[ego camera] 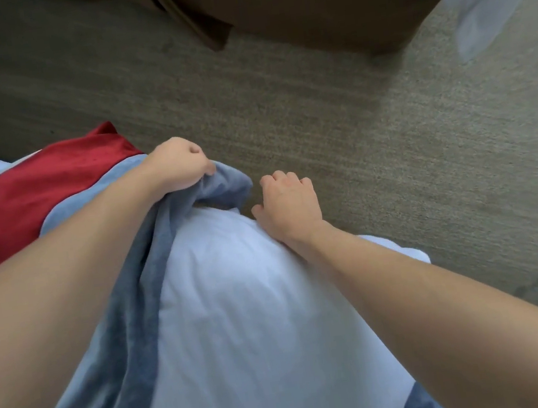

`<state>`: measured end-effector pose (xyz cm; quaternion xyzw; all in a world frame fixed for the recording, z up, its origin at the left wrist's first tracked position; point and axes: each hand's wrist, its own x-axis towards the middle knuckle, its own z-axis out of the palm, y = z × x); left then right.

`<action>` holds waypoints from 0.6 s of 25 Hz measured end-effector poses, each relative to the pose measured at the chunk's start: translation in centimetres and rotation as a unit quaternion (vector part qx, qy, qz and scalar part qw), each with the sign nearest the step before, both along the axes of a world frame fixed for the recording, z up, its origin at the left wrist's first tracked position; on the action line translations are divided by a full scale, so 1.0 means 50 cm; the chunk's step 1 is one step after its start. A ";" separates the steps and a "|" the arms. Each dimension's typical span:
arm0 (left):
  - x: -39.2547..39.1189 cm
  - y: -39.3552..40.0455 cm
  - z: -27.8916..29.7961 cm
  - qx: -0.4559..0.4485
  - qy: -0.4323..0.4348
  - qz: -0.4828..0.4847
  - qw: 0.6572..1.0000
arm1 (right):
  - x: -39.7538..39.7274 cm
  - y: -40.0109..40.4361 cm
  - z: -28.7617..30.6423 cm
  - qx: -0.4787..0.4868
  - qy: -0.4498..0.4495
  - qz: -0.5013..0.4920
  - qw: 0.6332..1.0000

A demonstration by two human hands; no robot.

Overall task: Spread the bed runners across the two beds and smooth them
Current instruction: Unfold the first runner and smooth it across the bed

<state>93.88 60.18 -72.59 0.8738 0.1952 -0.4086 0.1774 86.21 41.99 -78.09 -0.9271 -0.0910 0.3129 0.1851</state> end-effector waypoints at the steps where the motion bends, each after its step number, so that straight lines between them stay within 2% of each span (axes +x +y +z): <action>1: 0.001 0.001 0.002 -0.006 -0.009 -0.003 1.000 | -0.001 0.010 -0.005 0.004 0.016 -0.019 1.000; 6: 0.014 0.004 0.012 -0.012 -0.036 -0.047 0.998 | 0.024 0.030 -0.035 0.011 0.117 -0.126 0.985; 9: 0.020 0.003 0.023 -0.010 -0.039 -0.078 0.996 | 0.043 0.042 -0.043 0.070 0.178 -0.216 0.958; 12: 0.015 0.005 0.021 -0.006 -0.058 -0.102 0.993 | 0.049 0.055 -0.043 0.102 0.199 -0.251 0.942; 15: 0.005 0.002 0.016 0.029 -0.075 -0.165 0.983 | 0.053 0.051 -0.034 0.088 0.189 -0.246 0.947</action>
